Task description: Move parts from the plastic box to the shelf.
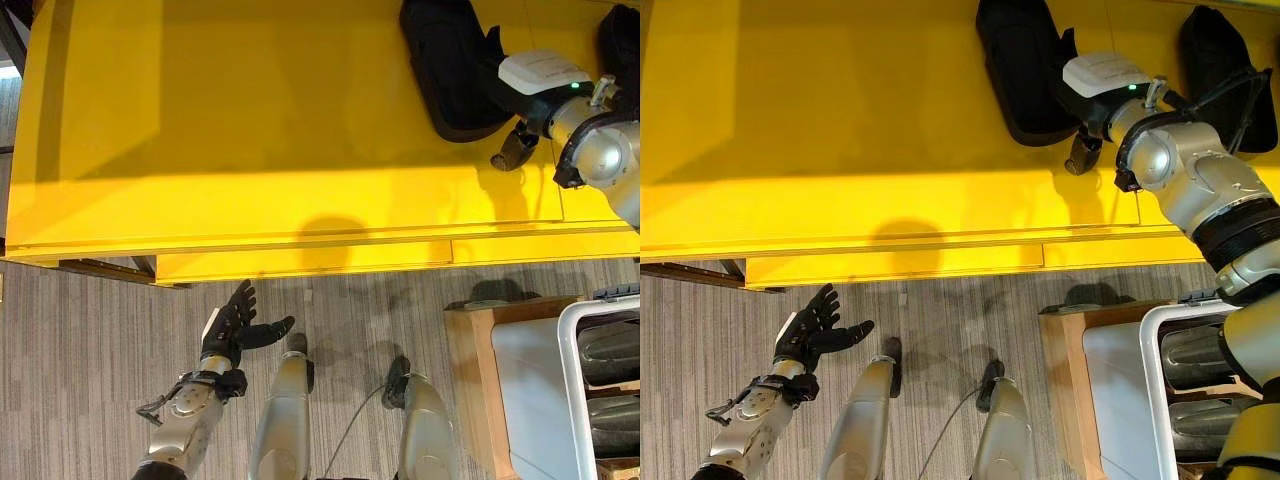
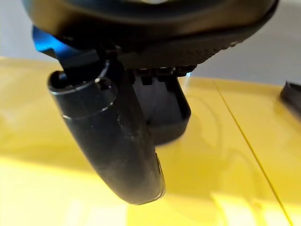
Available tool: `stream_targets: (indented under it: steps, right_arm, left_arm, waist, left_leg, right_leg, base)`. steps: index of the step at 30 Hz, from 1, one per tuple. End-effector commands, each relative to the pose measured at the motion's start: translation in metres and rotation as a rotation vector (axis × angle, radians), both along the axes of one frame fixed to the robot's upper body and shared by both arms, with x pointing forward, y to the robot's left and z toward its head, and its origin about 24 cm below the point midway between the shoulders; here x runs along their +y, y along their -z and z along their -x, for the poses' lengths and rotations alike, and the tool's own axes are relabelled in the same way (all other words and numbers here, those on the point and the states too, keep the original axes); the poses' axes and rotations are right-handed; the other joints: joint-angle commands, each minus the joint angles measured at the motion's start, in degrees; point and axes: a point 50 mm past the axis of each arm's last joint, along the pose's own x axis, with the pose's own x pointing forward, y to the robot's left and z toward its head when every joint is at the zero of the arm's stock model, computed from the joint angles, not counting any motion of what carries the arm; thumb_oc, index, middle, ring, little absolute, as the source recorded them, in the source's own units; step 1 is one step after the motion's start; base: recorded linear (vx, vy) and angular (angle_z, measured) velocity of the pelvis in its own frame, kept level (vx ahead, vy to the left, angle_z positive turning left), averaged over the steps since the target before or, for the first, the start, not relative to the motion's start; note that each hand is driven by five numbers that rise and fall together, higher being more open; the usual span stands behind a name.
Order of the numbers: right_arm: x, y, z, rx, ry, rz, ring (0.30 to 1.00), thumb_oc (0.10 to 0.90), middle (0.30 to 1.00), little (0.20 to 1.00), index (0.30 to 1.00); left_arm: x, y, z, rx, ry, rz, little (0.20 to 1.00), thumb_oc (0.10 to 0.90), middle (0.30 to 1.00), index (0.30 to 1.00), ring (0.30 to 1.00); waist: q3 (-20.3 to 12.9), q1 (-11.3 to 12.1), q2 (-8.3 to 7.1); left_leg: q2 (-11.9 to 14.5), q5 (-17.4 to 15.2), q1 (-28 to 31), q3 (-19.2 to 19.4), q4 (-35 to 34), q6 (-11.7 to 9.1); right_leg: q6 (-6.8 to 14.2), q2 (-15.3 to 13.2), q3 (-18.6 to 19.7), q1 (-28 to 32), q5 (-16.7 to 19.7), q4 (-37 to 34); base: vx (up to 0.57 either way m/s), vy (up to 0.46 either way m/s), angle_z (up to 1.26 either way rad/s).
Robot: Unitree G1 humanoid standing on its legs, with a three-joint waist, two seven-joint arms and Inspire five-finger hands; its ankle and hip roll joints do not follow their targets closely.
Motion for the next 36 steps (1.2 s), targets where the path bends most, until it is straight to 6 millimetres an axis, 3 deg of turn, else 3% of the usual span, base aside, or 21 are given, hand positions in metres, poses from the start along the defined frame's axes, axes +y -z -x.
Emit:
stream_targets:
  steps: [1, 2, 8, 16, 26, 36]
  right_arm:
    - [-0.012, -0.054, 0.013, -0.207, 0.035, -0.036, 1.000, 0.900, 1.000, 1.000, 1.000]
    - [-0.012, -0.039, 0.009, -0.165, 0.037, -0.049, 1.000, 0.900, 1.000, 1.000, 1.000]
    - [-0.025, -0.016, 0.008, -0.114, 0.072, -0.072, 1.000, 0.900, 1.000, 1.000, 1.000]
    - [-0.023, 0.002, 0.009, -0.069, 0.036, -0.099, 1.000, 0.900, 1.000, 1.000, 1.000]
    - [-0.015, 0.014, 0.017, -0.069, -0.071, -0.336, 1.000, 0.900, 1.000, 1.000, 1.000]
    - [-0.023, 0.019, 0.022, -0.065, -0.065, -0.376, 1.000, 0.900, 1.000, 1.000, 1.000]
  left_arm:
    - [0.000, -0.032, -0.003, -0.177, 0.027, -0.006, 1.000, 0.900, 1.000, 1.000, 1.000]
    - [-0.002, -0.031, -0.003, -0.174, 0.030, -0.005, 1.000, 0.900, 1.000, 1.000, 1.000]
    - [-0.001, -0.030, -0.003, -0.172, 0.026, -0.005, 1.000, 0.900, 1.000, 1.000, 1.000]
    - [-0.003, -0.028, -0.003, -0.169, 0.023, 0.004, 1.000, 0.900, 1.000, 1.000, 1.000]
    - [-0.002, -0.028, -0.004, -0.168, 0.011, 0.001, 1.000, 0.900, 1.000, 1.000, 1.000]
    - [0.000, -0.028, -0.004, -0.169, 0.003, 0.000, 1.000, 0.900, 1.000, 1.000, 1.000]
  waist:
    - [-3.60, 1.06, -0.04]
    - [-3.34, 1.13, 0.07]
    - [-3.19, 1.41, 0.12]
    - [-3.15, 1.09, 0.04]
    - [-3.48, 0.40, -0.20]
    - [-3.41, 0.17, -0.60]
  left_leg:
    - [3.15, -3.39, 1.78, -5.10, 0.53, -2.73]
    - [3.04, -3.40, 1.52, -5.22, 0.87, -2.66]
    - [3.04, -3.15, 1.22, -5.55, 0.69, -2.66]
    - [3.11, -3.26, 1.32, -5.39, 0.81, -2.58]
    - [3.18, -3.71, 1.36, -5.28, 1.15, -2.36]
    - [3.22, -3.98, 1.48, -5.10, 1.23, -2.21]
  right_leg:
    - [-1.43, 1.02, 1.83, -2.47, 1.54, 1.88]
    - [-1.51, 1.05, 1.71, -2.50, 1.58, 1.99]
    - [-1.43, 0.96, 1.47, -2.50, 1.93, 1.52]
    - [-1.38, 1.17, 1.82, -2.49, 1.96, 1.41]
    - [-1.13, 1.06, 1.95, -2.26, 1.87, 1.44]
    - [-0.97, 0.94, 1.95, -2.08, 1.91, 1.31]
  base:
    - [-0.03, -0.005, 0.00]
    - [-0.04, -0.002, 0.00]
    - [-0.02, -0.001, 0.02]
    - [0.00, -0.001, 0.01]
    - [0.00, 0.000, 0.00]
    - [0.00, 0.000, 0.00]
